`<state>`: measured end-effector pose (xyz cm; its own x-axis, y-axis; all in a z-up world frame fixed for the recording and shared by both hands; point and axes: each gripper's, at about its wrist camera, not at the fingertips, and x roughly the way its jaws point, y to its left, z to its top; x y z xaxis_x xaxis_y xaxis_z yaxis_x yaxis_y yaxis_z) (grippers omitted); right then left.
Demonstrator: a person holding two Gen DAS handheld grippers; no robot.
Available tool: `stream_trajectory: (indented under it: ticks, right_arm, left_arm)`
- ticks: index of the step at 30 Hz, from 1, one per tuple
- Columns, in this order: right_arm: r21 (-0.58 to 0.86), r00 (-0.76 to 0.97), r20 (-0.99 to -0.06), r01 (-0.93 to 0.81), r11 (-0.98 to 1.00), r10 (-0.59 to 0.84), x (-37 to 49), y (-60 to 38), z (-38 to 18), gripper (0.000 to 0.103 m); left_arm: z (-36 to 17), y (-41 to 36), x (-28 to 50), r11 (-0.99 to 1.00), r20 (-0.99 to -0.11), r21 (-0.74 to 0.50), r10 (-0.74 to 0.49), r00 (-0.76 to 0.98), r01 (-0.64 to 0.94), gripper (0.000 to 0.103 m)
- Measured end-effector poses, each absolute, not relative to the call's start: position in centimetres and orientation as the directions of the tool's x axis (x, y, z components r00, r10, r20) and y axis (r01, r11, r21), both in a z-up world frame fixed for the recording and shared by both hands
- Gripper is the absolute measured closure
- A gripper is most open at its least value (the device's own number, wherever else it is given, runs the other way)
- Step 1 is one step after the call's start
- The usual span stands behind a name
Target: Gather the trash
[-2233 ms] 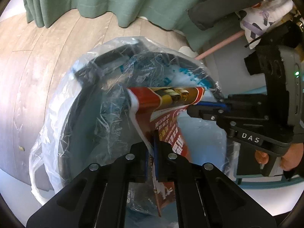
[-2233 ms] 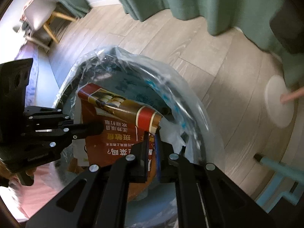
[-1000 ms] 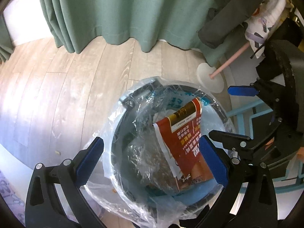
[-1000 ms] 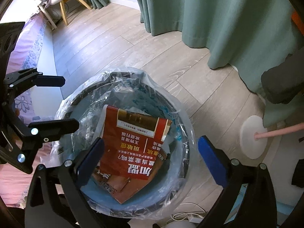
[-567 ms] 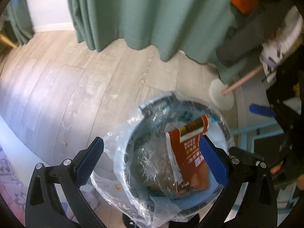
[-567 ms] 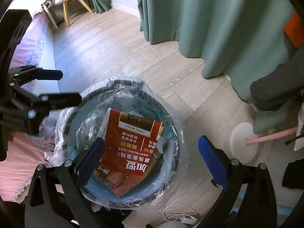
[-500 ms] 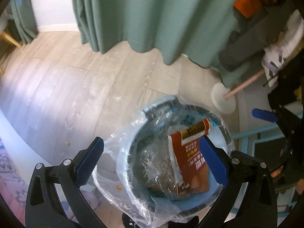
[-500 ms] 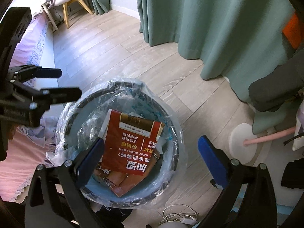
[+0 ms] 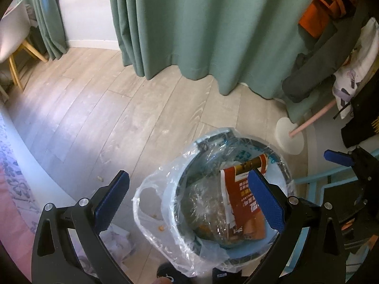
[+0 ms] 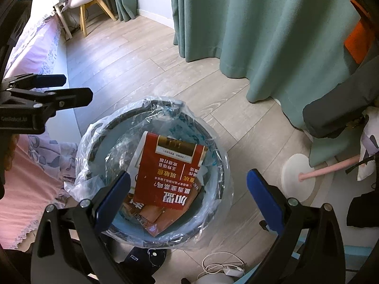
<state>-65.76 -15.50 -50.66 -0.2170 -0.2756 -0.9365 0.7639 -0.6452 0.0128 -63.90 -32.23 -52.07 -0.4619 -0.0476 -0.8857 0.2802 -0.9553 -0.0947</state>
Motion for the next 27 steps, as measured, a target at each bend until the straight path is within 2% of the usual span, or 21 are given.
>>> stream_trajectory:
  ticks: [19, 27]
  right_arm:
    - [-0.002, -0.251, -0.924, 0.756, -0.655, -0.287, -64.4, -16.1, -49.2, 0.007]
    - [-0.007, -0.259, -0.925, 0.744, -0.668, -0.279, -64.4, -16.0, -49.1, 0.007]
  left_arm:
    - [-48.1, -31.7, -62.6, -0.947, -0.826, -0.178, -0.004, -0.564, 0.267, 0.006]
    - [-47.2, -31.1, -62.1, -0.957, -0.814, -0.158, -0.013, -0.580, 0.244, 0.006]
